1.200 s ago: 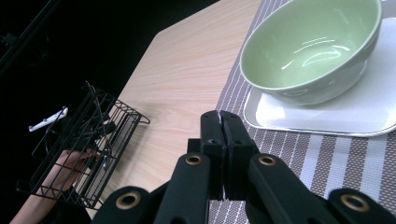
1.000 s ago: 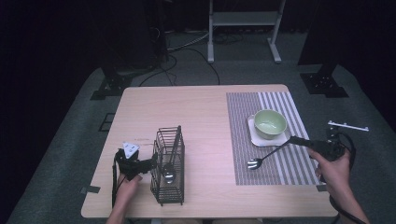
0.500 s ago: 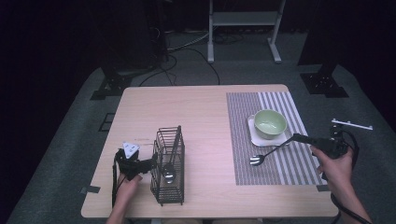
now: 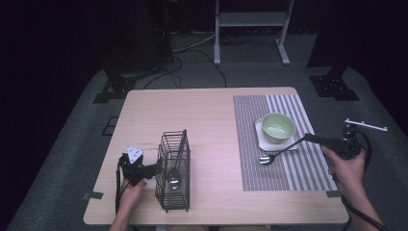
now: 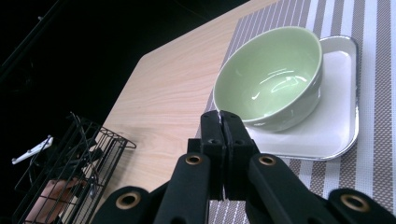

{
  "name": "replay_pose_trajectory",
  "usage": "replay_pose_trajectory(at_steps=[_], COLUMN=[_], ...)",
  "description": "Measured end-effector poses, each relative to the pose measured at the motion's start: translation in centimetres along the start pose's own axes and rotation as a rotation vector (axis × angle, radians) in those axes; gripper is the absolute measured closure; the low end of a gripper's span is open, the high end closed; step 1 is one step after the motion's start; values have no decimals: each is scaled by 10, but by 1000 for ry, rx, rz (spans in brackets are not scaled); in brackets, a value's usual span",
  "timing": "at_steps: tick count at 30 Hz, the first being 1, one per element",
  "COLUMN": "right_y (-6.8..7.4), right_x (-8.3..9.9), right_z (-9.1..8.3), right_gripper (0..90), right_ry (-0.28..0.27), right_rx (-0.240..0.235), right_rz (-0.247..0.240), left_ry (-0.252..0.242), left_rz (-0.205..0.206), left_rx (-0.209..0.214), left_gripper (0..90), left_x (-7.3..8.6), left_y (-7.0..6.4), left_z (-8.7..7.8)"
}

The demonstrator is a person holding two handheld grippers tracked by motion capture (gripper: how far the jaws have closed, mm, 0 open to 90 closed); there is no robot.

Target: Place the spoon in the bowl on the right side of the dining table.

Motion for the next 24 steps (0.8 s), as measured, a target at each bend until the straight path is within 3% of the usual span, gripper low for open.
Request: replay_pose_trajectory(at_steps=[14,24], right_y=[-4,-5], right_x=[-15,-23], right_z=[-1,1], right_gripper=[885,885], right_ry=[-62,-75], right_rx=[11,28], right_rz=[21,27], left_ry=[3,4], left_rz=[0,1], left_rx=[2,4], left_gripper=[0,0], left_x=[0,0], left_y=[0,0], left_z=[0,0])
Point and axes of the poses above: each handheld gripper's, and its own axes: z roughly forward along the jaws, x roughly out of its underside, y roughly to its left, the point moved 7 cm from there along z, roughly forward along the jaws, and after that the axes turned 4 degrees about -y, right-handed, at the moved point
